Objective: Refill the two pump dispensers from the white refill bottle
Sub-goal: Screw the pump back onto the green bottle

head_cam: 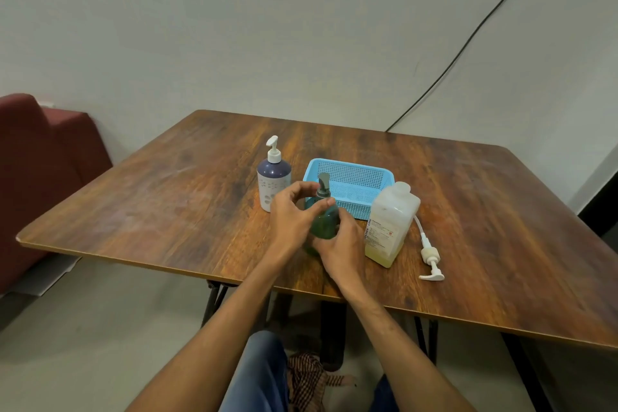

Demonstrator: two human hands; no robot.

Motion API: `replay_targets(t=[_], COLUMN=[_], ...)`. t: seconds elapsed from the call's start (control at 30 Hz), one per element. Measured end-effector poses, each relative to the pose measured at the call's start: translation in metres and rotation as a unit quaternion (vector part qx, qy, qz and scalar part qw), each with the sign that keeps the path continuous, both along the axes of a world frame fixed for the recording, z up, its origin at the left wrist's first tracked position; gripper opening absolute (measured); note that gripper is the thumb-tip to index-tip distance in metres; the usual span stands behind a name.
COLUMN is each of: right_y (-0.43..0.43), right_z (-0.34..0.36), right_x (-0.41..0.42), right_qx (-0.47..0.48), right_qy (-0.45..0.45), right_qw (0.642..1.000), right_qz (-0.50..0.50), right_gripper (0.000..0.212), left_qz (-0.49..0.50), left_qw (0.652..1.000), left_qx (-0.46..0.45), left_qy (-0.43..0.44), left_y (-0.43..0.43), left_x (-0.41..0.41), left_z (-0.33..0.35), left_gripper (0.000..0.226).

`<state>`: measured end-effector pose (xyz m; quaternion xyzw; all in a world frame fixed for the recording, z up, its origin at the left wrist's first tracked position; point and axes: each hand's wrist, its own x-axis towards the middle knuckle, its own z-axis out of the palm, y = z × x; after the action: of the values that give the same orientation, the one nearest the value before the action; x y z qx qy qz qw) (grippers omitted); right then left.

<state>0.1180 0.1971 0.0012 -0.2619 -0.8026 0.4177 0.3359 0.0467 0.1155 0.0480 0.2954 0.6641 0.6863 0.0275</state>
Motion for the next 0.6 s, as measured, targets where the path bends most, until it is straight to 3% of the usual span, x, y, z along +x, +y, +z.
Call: replay_targets(t=[0.07, 0.17, 0.27, 0.43, 0.6], right_y=[0.001, 0.001, 0.001, 0.0, 0.001], right_z=[-0.001, -0.003, -0.003, -0.002, -0.001], right_x=[-0.001, -0.002, -0.002, -0.002, 0.0], right_qx=[0.001, 0.006, 0.006, -0.007, 0.002], right_qy=[0.0, 0.002, 0.002, -0.009, -0.006], right_qw=[1.0, 1.0, 1.0, 1.0, 1.0], right_qz=[-0.001, -0.001, -0.002, -0.005, 0.006], right_gripper=[0.066, 0.065, 0.067, 0.068, 0.065], left_qz=[-0.045, -0.144, -0.116, 0.0, -0.099], left_qw=[0.999, 0.989, 0.993, 1.0, 0.994], left_qx=[-0.022, -0.022, -0.007, -0.005, -0.035], left_qy=[0.015, -0.012, -0.008, 0.014, 0.035], left_y=[-0.001, -0.01, -0.012, 0.0, -0.009], left_x=[-0.011, -0.019, -0.014, 0.001, -0.018], left_z=[-0.001, -0.001, -0.005, -0.001, -0.001], left_gripper=[0.032, 0.049, 0.061, 0.031, 0.031])
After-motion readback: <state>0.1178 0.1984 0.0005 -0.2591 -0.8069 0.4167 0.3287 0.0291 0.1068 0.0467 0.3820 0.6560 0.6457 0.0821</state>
